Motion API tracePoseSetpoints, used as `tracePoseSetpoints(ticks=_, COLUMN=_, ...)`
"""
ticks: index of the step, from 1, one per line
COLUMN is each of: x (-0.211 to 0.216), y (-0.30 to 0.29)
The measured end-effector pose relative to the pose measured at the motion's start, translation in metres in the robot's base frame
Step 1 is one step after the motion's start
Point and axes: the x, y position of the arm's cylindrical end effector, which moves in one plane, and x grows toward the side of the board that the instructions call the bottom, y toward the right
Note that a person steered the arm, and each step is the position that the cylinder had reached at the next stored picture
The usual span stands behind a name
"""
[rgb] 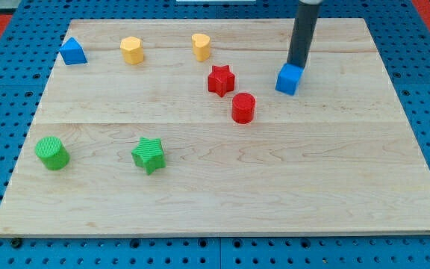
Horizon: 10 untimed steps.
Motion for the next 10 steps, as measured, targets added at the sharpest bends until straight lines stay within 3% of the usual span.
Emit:
tracePoseSetpoints(ticks=2, x=-0.003, y=-0.042)
tracePoseSetpoints(ticks=3, x=0.05, y=-0.042)
tracePoseSetpoints(ticks=4, x=0.05, y=-0.036)
tracePoseSetpoints(ticks=5, x=0.012, y=-0.01)
tracePoseSetpoints(ticks=7, x=0.087, y=0.02)
tracePoseSetpoints(ticks=10, x=0.082, y=-0.009)
